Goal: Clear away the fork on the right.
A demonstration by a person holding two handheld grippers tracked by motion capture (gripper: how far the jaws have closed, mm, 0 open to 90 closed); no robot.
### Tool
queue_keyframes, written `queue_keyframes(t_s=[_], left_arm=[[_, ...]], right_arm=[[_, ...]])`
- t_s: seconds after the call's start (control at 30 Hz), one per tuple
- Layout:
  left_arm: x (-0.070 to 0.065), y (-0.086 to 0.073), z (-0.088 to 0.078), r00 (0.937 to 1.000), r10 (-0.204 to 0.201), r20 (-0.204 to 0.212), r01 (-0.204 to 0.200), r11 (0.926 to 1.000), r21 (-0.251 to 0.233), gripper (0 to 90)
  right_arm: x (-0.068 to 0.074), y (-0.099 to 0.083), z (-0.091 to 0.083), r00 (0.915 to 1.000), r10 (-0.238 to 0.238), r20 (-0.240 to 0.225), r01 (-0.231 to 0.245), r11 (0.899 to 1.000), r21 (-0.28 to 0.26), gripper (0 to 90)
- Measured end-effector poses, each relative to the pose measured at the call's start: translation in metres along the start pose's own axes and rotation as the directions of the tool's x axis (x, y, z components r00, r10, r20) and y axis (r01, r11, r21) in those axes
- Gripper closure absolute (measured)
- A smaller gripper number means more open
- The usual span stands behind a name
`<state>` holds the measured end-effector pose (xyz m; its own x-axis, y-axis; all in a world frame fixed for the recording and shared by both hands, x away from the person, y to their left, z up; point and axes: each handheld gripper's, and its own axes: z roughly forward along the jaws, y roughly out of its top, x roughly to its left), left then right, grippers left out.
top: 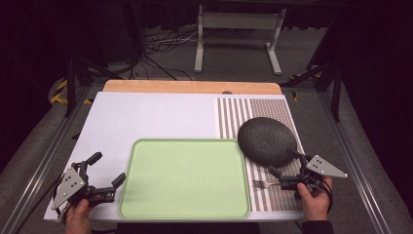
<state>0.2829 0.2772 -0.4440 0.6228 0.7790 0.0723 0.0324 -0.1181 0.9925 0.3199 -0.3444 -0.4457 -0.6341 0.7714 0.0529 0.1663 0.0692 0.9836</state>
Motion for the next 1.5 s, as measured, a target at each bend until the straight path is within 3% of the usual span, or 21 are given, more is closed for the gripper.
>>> queue_keyframes(t_s=[0.3, 0.57, 0.63, 0.7, 0.87, 1.1, 1.17, 1.27, 1.33, 1.43, 1.5], left_arm=[[0.000, 0.000, 0.001, 1.0000, 0.002, 0.003, -0.002, 1.0000, 0.000, 1.1], [0.000, 0.000, 0.001, 1.0000, 0.000, -0.006, 0.000, 1.0000, 0.002, 1.1], [0.000, -0.001, 0.001, 1.0000, -0.001, -0.007, 0.001, 1.0000, 0.003, 1.1], [0.000, -0.001, 0.001, 1.0000, 0.002, -0.005, -0.002, 1.0000, 0.004, 1.1], [0.000, -0.001, 0.001, 1.0000, 0.001, -0.008, -0.001, 1.0000, 0.005, 1.1], [0.000, -0.001, 0.001, 0.9999, 0.000, -0.010, 0.000, 1.0000, 0.005, 1.1], [0.000, -0.001, 0.001, 1.0000, 0.000, -0.010, 0.000, 1.0000, 0.005, 1.1], [0.000, -0.001, 0.001, 1.0000, 0.002, -0.008, -0.002, 1.0000, 0.007, 1.1], [0.000, -0.001, 0.001, 1.0000, 0.003, -0.007, -0.003, 1.0000, 0.008, 1.1], [0.000, -0.001, 0.001, 1.0000, 0.004, -0.005, -0.004, 1.0000, 0.009, 1.1], [0.000, -0.001, 0.001, 1.0000, 0.004, -0.007, -0.004, 1.0000, 0.007, 1.1]], right_arm=[[-0.001, 0.000, -0.001, 0.9999, -0.010, 0.006, 0.010, 1.000, 0.008, 0.2], [-0.002, 0.006, 0.004, 0.9995, 0.028, -0.016, -0.028, 1.000, 0.008, 0.2], [-0.002, 0.012, 0.007, 0.9989, 0.025, -0.041, -0.024, 0.999, 0.026, 0.2], [-0.001, 0.018, 0.010, 0.9989, -0.010, -0.045, 0.013, 0.998, 0.060, 0.2], [0.002, 0.030, 0.018, 0.9966, -0.037, -0.074, 0.048, 0.987, 0.150, 0.3], [0.002, 0.041, 0.024, 0.9941, -0.047, -0.098, 0.072, 0.959, 0.275, 0.6], [0.003, 0.042, 0.025, 0.9934, -0.055, -0.100, 0.084, 0.946, 0.314, 1.2], [0.003, 0.044, 0.027, 0.9891, -0.037, -0.142, 0.091, 0.915, 0.394, 2.1], [0.003, 0.047, 0.027, 0.9873, -0.062, -0.146, 0.118, 0.902, 0.414, 3.9], [0.002, 0.050, 0.027, 0.9860, -0.063, -0.154, 0.126, 0.885, 0.447, 3.6], [0.001, 0.051, 0.027, 0.9836, -0.072, -0.165, 0.143, 0.869, 0.474, 3.5]])
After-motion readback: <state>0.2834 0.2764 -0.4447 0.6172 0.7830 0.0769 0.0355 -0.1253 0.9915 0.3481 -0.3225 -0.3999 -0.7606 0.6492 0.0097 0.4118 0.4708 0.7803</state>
